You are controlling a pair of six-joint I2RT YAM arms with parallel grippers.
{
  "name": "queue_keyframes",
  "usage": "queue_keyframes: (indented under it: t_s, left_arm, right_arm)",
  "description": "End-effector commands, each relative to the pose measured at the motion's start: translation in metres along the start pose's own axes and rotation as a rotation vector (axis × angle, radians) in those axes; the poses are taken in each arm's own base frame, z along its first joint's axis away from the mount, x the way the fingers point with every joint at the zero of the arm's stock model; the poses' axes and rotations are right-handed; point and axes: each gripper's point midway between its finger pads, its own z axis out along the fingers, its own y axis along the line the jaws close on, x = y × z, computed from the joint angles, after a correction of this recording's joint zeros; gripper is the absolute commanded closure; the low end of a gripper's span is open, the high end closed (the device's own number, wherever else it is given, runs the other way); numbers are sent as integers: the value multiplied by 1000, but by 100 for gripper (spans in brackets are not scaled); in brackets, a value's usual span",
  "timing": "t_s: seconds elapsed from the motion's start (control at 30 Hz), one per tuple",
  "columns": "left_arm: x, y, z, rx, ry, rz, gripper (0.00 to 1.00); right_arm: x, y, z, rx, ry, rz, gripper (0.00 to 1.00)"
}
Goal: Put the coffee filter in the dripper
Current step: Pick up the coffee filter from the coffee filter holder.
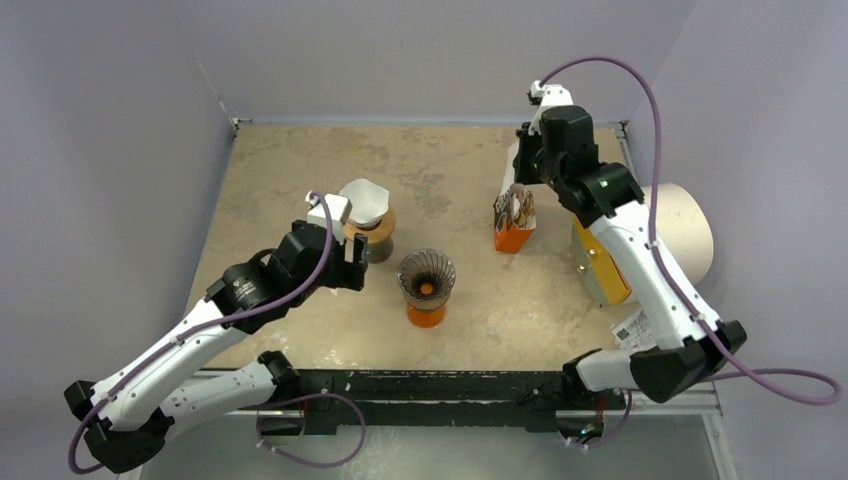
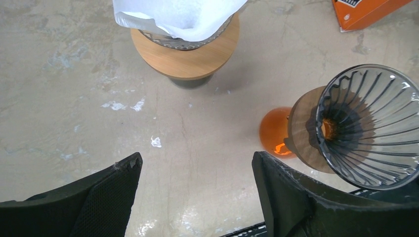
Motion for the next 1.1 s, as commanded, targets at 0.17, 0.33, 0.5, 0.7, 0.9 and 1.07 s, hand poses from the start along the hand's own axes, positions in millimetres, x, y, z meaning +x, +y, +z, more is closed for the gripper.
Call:
queue_keyframes:
  t_s: [0.17,0.33,0.5,0.7,0.9,1.07]
  left_arm:
    - [-35,-39,-34,235,-74,-172,20]
    - [-53,-68,-61,441,-122,-239,20]
    - [-75,-92,-94,632,-181,-301,17]
    - [-88,-121,-119,853,-221,-349,16]
    - [-93,-140,-125,1003,-265,-379,14]
    - [-90,-149,-127,1077,-261,-395,14]
  right_arm:
    - [-44,66,-91,-467,-190,41,100]
    - [-47,97,-130,-704,-228,50,100]
    - [-46,125,-163,-937,-231,55,100]
    - [-38,150,-191,-1137,-230,72,100]
    - [-24,181,-219,-1281,-227,47,100]
    - [-21,193,-235,-1366,-246,55,100]
